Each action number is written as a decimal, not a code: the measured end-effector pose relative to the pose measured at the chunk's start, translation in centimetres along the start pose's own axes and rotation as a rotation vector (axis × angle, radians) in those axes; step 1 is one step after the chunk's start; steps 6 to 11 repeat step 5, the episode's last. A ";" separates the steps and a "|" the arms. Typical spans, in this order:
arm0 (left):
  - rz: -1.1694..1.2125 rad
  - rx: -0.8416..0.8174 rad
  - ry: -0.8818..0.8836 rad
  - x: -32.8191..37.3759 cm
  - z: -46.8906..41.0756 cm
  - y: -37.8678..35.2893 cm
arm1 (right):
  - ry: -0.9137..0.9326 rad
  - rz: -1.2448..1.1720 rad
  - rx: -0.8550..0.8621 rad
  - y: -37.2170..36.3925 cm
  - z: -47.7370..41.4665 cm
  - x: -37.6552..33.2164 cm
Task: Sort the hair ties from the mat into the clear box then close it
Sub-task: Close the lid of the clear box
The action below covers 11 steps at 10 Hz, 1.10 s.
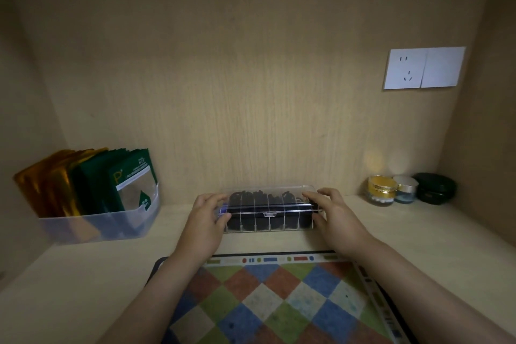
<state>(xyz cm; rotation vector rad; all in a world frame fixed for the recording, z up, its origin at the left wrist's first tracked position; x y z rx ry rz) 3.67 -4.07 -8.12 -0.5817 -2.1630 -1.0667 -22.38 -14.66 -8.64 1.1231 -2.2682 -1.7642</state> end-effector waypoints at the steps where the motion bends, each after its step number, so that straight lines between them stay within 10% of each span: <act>1: -0.010 0.006 0.017 -0.2 -0.9 -0.2 | -0.025 -0.020 -0.034 -0.6 -1.1 0.0; 11: -0.051 -0.098 0.033 -0.1 -1.0 -0.6 | -0.029 -0.119 -0.120 -1.5 -1.8 0.1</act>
Point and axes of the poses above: each hand's wrist, its own z-axis away from the middle knuckle, its own y-axis out of the back of the hand, x = y × z, the point moved 9 cm from there along -z, towards the middle knuckle, and after that the axes turned 8 degrees about z, right-handed, at the moved point
